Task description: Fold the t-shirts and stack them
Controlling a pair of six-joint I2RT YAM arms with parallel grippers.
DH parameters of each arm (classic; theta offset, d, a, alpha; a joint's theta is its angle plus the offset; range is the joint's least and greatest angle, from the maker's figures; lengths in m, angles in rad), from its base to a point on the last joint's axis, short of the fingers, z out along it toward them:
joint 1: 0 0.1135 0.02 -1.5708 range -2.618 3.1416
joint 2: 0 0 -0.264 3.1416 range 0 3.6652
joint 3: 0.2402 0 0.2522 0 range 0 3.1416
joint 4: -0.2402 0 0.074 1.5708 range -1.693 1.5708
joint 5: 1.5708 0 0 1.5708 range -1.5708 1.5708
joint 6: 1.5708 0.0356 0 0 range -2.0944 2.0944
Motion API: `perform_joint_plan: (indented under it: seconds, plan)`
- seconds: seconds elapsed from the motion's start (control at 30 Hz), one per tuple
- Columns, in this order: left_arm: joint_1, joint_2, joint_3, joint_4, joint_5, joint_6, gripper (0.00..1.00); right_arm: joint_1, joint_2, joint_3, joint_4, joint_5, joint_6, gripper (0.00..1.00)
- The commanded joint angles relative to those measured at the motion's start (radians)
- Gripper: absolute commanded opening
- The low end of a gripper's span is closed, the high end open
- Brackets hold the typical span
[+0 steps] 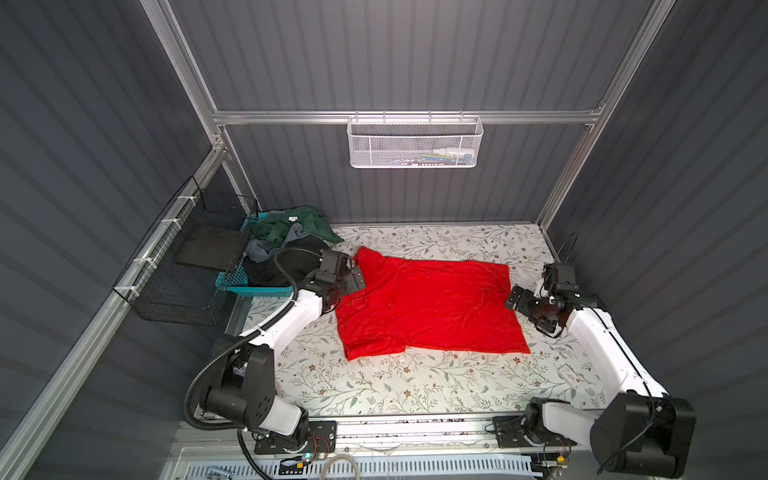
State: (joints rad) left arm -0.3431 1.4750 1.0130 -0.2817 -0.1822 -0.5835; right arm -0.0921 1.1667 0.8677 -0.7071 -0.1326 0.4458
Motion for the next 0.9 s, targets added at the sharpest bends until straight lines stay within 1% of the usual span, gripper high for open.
perform_joint_plan:
  seconds: [0.0, 0.1, 0.3, 0.4, 0.5, 0.57, 0.63, 0.77, 0.8, 0.87]
  plan:
    - [0.007, -0.053, -0.053, -0.107, 0.019, 0.041, 1.00, 0.025, -0.034, -0.068, -0.043, -0.041, 0.083, 0.99]
    - [0.006, -0.115, -0.085, -0.185, 0.019, 0.047, 1.00, 0.032, -0.042, -0.106, -0.081, -0.028, 0.117, 0.99]
    - [0.008, -0.270, -0.178, -0.277, 0.016, 0.027, 1.00, 0.034, -0.139, -0.151, -0.144, 0.027, 0.153, 0.99]
    - [0.007, -0.302, -0.222, -0.277, 0.055, 0.014, 1.00, 0.034, -0.141, -0.164, -0.145, 0.008, 0.160, 0.99]
    - [0.007, -0.290, -0.260, -0.268, 0.125, 0.000, 1.00, 0.034, -0.114, -0.179, -0.142, -0.029, 0.162, 0.99]
    - [0.007, -0.290, -0.280, -0.268, 0.157, -0.006, 0.99, 0.034, -0.108, -0.192, -0.144, -0.028, 0.165, 0.97]
    - [0.007, -0.305, -0.306, -0.266, 0.176, -0.008, 0.98, 0.034, -0.115, -0.205, -0.141, -0.014, 0.172, 0.95]
    - [0.007, -0.332, -0.352, -0.269, 0.206, -0.016, 0.93, 0.034, -0.136, -0.236, -0.119, -0.025, 0.191, 0.83]
    - [0.007, -0.329, -0.362, -0.265, 0.223, -0.019, 0.91, 0.034, -0.138, -0.241, -0.111, -0.027, 0.196, 0.79]
    - [0.007, -0.317, -0.380, -0.258, 0.253, -0.024, 0.84, 0.035, -0.133, -0.251, -0.098, -0.026, 0.197, 0.77]
